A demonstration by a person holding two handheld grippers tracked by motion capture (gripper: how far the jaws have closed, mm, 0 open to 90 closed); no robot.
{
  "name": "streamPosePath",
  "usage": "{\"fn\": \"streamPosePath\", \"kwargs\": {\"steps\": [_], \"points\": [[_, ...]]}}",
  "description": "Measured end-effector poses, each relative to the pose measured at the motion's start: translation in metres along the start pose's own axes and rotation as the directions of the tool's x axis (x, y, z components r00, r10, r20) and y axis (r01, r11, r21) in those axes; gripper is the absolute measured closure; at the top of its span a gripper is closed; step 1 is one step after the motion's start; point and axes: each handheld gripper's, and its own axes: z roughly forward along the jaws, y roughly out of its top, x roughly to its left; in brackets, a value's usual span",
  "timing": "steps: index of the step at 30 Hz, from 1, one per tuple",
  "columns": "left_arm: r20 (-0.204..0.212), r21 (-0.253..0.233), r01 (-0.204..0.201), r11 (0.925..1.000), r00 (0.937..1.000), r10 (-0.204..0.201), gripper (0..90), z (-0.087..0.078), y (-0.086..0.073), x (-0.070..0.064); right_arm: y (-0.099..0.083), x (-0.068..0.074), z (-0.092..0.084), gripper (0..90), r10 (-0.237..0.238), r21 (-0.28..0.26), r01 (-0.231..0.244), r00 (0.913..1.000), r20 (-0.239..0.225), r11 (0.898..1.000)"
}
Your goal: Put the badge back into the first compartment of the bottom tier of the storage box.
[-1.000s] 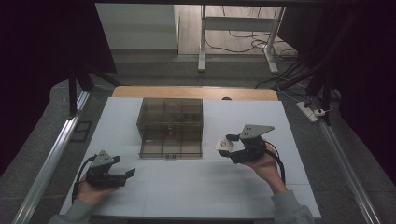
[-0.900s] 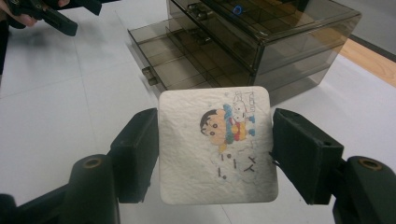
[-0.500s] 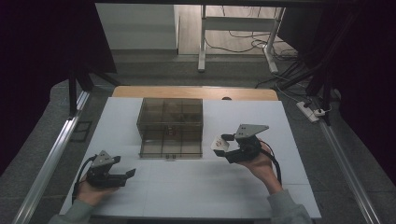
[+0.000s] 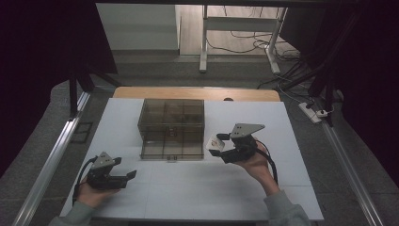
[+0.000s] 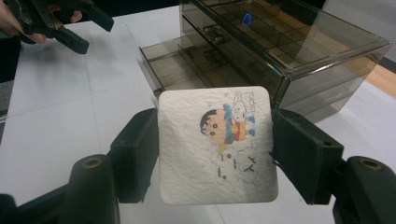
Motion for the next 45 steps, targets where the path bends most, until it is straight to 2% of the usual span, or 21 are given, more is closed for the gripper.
{"fn": "streamPosePath", "kwargs": {"steps": [15,28,45], "points": [[-0.001,-0.001,0.003,1.0,1.0,-0.003,17.3,0.0,0.0,0.0,0.007,0.004,0.007,33.4,-0.01,-0.011,0.01,0.9999,-0.008,1.0],[0.001,-0.004,0.002,1.0,1.0,-0.002,17.3,0.0,0.001,0.0,0.02,0.012,0.026,33.4,-0.03,-0.014,0.029,0.9989,-0.036,0.999],[0.002,-0.004,0.005,1.0,1.0,-0.005,17.3,0.0,0.001,0.001,0.025,0.015,0.039,33.3,-0.014,-0.014,0.013,0.998,-0.061,1.0]]}}
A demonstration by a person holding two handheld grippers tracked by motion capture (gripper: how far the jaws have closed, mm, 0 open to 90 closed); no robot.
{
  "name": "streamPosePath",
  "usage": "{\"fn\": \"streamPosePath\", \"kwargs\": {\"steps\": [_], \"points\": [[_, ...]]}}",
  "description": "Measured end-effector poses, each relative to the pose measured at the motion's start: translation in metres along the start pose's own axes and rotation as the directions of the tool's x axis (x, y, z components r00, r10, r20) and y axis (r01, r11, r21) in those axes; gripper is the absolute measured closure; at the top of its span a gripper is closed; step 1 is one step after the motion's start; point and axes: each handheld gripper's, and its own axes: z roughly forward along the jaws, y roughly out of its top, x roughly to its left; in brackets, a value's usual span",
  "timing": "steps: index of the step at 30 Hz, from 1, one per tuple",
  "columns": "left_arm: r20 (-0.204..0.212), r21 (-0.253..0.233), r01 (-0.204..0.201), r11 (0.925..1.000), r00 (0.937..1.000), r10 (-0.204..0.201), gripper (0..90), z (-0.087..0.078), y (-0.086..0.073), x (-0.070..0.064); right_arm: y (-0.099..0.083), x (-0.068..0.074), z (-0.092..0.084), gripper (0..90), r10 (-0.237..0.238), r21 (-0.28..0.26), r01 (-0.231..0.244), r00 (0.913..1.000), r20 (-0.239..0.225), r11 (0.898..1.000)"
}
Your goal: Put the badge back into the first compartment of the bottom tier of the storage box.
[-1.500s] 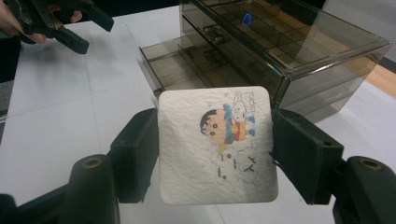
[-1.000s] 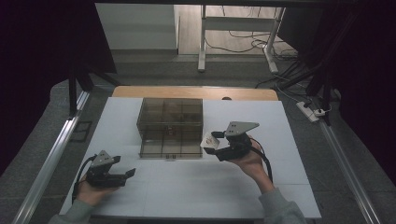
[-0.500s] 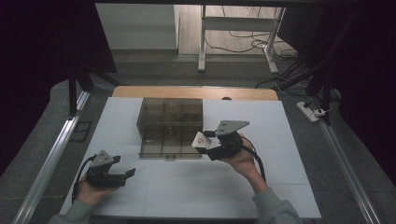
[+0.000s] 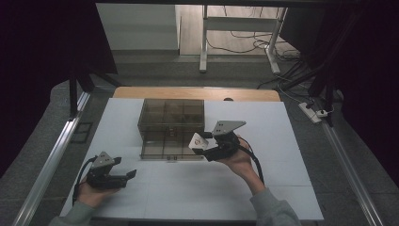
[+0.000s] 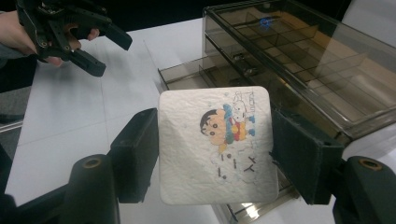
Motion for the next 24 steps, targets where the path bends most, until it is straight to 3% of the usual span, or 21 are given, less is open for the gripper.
{"fn": "streamPosePath", "kwargs": {"steps": [24], "points": [[-0.001,-0.004,0.004,1.0,1.0,-0.004,17.3,-0.001,0.0,0.0,0.014,0.006,0.029,33.4,-0.012,0.002,0.012,0.9995,-0.03,1.0]]}}
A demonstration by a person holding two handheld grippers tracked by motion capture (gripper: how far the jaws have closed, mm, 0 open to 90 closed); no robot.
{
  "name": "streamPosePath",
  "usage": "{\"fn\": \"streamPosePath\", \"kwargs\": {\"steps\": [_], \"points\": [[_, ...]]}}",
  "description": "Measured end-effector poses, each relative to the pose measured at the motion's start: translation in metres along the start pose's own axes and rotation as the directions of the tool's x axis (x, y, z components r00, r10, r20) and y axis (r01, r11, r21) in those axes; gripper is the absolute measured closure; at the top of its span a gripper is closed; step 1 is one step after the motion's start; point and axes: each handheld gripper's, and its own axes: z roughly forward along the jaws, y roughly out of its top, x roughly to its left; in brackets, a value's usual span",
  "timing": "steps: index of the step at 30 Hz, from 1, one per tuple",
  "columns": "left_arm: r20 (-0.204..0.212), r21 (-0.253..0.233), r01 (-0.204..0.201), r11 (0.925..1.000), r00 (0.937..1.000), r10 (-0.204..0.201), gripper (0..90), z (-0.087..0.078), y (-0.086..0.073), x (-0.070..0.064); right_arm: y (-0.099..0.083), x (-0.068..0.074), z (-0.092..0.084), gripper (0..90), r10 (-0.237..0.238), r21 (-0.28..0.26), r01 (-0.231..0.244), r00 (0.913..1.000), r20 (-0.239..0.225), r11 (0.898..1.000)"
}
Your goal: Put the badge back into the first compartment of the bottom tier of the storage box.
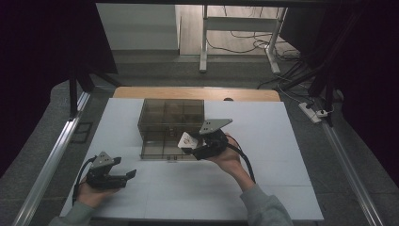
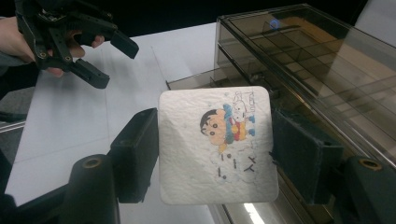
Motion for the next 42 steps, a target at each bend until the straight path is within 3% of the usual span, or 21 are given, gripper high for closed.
{"fn": "streamPosePath", "kwargs": {"steps": [8,18,25,42], "points": [[0.001,-0.001,0.003,1.0,1.0,-0.003,17.3,0.0,0.0,0.0,0.002,-0.002,0.009,33.3,0.0,0.012,0.0,1.0,-0.006,1.0],[0.005,-0.007,0.008,0.9999,1.0,-0.008,17.4,-0.001,0.0,0.001,0.011,-0.006,0.034,33.4,0.007,-0.001,-0.007,0.9998,-0.02,1.0],[0.006,-0.007,0.006,1.0,1.0,-0.006,17.4,-0.001,0.0,0.001,0.017,-0.004,0.058,33.3,-0.008,0.039,0.01,0.9994,-0.035,0.999],[0.009,-0.003,0.005,1.0,0.9999,-0.005,17.5,0.0,0.0,0.001,0.028,-0.004,0.091,33.3,-0.004,0.063,0.006,0.9991,-0.041,0.998]]}}
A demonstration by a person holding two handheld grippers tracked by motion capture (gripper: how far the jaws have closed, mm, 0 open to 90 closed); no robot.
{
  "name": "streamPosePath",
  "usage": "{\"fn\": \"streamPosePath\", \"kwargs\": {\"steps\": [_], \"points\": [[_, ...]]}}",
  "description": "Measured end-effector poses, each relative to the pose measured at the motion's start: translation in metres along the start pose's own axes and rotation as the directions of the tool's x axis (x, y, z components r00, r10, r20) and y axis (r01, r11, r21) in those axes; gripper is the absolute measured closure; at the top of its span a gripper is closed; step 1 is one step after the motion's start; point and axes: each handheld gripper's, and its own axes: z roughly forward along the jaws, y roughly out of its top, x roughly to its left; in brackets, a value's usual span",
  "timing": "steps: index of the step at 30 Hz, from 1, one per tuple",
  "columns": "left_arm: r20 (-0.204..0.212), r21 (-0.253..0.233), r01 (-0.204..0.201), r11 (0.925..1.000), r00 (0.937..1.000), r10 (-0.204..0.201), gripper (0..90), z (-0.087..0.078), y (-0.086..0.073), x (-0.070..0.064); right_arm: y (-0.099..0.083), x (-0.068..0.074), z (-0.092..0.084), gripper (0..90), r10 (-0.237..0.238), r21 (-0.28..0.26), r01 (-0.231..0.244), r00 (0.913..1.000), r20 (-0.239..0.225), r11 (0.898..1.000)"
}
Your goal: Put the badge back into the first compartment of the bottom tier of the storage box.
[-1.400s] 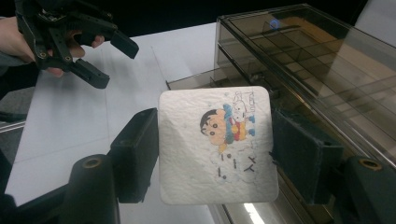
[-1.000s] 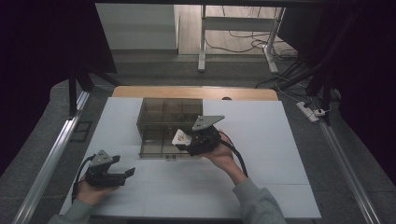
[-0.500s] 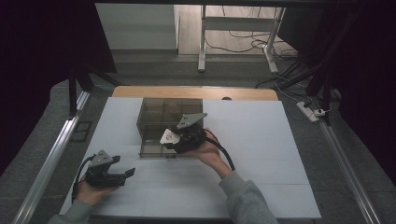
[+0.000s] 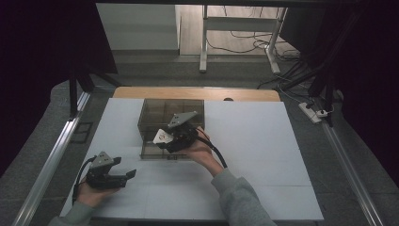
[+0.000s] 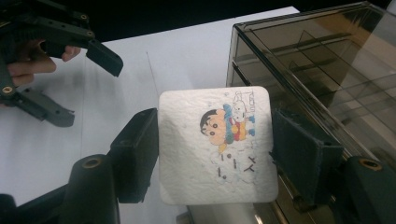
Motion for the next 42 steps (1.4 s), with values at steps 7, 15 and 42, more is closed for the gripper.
{"fn": "streamPosePath", "kwargs": {"steps": [7,15,42], "points": [[0.001,0.0,0.001,1.0,1.0,-0.001,17.5,0.0,0.0,0.0,0.006,0.0,0.017,33.3,-0.005,0.027,0.005,1.0,-0.008,1.0],[0.005,-0.001,0.002,1.0,1.0,-0.002,17.5,0.0,0.0,0.001,0.011,0.002,0.035,33.3,-0.022,0.044,0.022,0.9997,0.011,0.999],[0.003,-0.001,-0.002,1.0,1.0,0.002,17.6,0.0,0.0,0.0,0.011,0.008,0.027,29.0,0.008,-0.018,-0.008,1.0,0.003,1.0]]}}
